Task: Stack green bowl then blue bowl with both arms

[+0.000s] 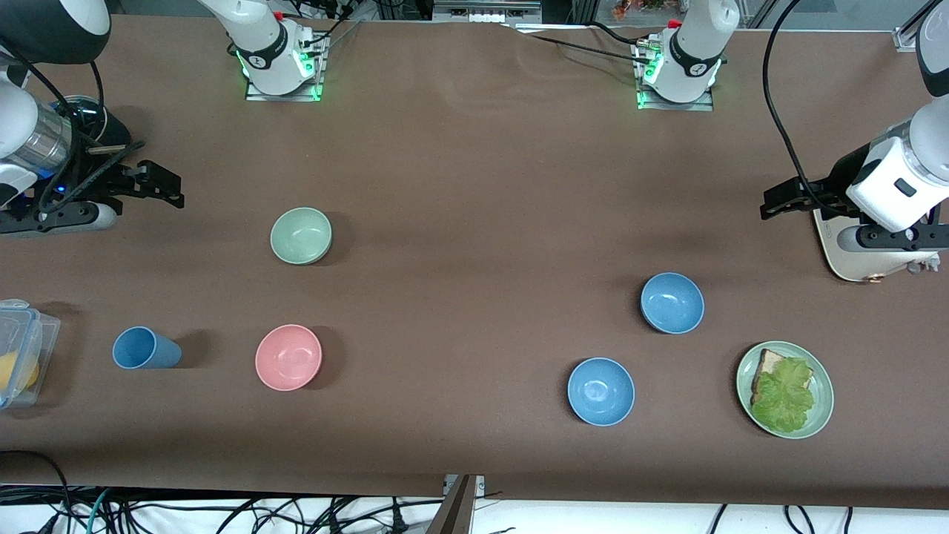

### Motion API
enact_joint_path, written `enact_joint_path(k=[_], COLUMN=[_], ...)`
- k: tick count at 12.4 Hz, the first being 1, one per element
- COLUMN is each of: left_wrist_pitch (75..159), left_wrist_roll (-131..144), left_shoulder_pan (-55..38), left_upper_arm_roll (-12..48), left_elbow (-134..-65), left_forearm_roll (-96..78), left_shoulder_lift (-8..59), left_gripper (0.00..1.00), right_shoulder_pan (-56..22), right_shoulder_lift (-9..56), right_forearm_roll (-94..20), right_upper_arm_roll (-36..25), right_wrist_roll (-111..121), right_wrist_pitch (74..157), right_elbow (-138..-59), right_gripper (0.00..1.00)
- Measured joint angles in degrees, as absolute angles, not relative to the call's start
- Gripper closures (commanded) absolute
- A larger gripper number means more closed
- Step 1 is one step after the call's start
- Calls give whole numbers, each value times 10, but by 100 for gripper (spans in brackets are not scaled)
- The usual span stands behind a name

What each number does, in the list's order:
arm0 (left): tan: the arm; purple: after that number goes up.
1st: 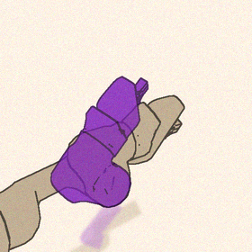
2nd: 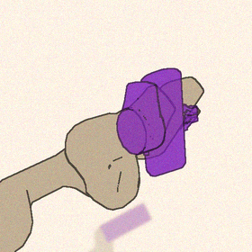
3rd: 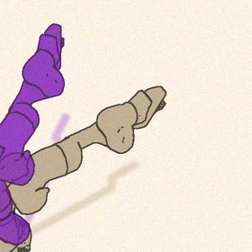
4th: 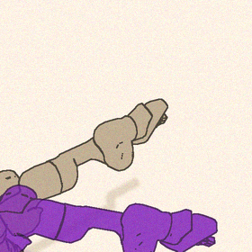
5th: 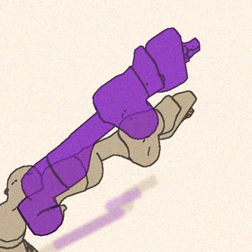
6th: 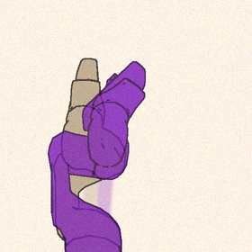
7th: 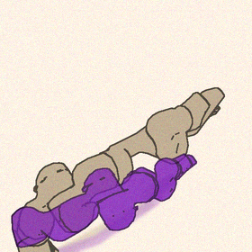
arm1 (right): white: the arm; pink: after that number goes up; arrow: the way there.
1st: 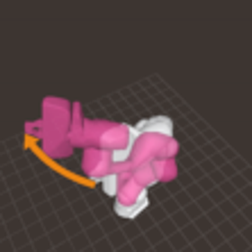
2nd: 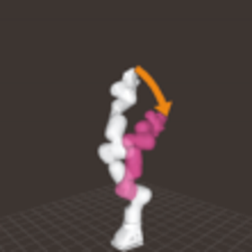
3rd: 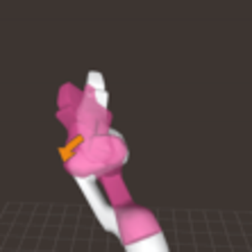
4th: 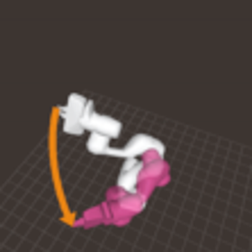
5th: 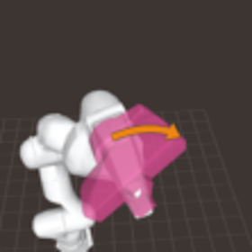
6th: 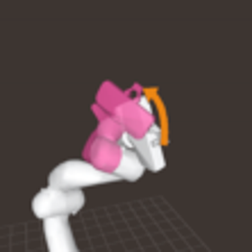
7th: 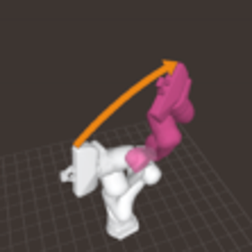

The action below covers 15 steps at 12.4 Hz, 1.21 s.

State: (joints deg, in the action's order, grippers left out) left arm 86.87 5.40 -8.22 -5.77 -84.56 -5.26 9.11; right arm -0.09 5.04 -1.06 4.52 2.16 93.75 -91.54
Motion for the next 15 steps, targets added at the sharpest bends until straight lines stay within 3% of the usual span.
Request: enact_joint_path(k=[15], left_wrist_pitch=[872], left_wrist_roll=[54], left_shoulder_pan=[-82], left_upper_arm_roll=[-58], left_elbow=[-842], left_forearm_roll=[-53], left_shoulder_lift=[96], left_gripper=[0], right_shoulder_pan=[5], right_shoulder_lift=[50], right_forearm_roll=[-4], right_upper_arm_roll=[43], right_wrist_roll=[22], right_wrist_pitch=[959], right_elbow=[-918], right_gripper=[0])
